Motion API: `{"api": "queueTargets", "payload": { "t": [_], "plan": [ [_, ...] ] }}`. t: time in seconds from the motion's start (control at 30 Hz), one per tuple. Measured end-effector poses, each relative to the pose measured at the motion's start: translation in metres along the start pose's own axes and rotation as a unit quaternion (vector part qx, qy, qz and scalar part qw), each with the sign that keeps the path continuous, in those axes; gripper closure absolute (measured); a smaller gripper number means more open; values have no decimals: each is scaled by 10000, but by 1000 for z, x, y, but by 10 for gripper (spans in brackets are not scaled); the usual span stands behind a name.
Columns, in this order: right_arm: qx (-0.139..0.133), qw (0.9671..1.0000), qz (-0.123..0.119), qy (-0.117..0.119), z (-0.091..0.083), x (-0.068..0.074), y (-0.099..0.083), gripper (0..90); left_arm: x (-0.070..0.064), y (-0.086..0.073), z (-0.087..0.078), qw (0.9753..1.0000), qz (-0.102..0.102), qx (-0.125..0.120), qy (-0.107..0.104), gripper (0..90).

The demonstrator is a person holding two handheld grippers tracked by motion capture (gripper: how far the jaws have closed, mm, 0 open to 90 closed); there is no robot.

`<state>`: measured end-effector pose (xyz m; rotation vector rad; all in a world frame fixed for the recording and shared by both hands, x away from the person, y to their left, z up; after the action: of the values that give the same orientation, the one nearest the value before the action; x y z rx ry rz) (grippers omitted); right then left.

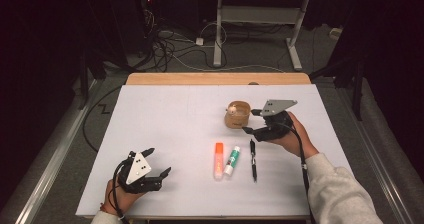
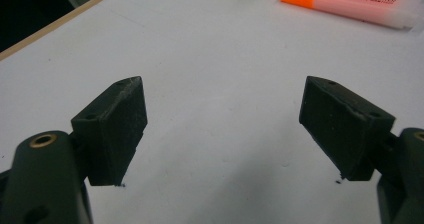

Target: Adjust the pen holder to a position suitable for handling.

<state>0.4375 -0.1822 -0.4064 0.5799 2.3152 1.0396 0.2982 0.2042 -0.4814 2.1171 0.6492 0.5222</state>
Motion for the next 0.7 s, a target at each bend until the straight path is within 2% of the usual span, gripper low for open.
{"api": "queueTargets", "payload": {
  "t": [0.03, 0.07, 0.17, 0.3, 0.37, 0.43, 0.5, 0.63, 0.7],
  "plan": [
    [0, 10000, 0, 0, 0, 0, 0, 333, 0, 0, 0, 10000, -1, 5, 3, 185],
    [19, 9999, 8, 151, 8, -1, 5, 376, 0, -1, 0, 10000, 3, 21, -4, 185],
    [119, 9998, -28, 158, 16, -1, 10, 398, 1, -2, 1, 10000, 41, 35, 0, 185],
    [418, 9988, -7, 266, 35, -4, 19, 464, 0, -3, 0, 10000, -26, 52, -34, 185],
    [604, 9979, 45, 245, 43, -6, 21, 489, 0, -2, 0, 10000, 52, 38, -18, 185],
    [814, 9963, 67, 274, 51, -9, 22, 501, 0, -2, -1, 10000, 70, 37, -32, 185],
    [1012, 9939, 213, 384, 58, -12, 21, 512, -1, -2, -1, 10000, 22, 47, -84, 185],
    [1170, 9912, 370, 503, 68, -15, 21, 555, -1, -3, 0, 9999, 39, 69, -125, 185],
    [1310, 9892, 366, 541, 73, -16, 20, 587, -2, -3, 1, 9998, 45, 80, -149, 185]
  ]
}}
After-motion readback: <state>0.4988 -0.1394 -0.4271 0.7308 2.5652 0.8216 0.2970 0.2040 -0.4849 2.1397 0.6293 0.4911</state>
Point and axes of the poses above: each handheld gripper's, and its own axes: z roughly forward along the jaws, y roughly out of its top, x roughly to its left, the point moved 2 cm from there along z, roughly forward along the jaws, and after that the axes turned 9 degrees about -y, right-handed, at the moved point
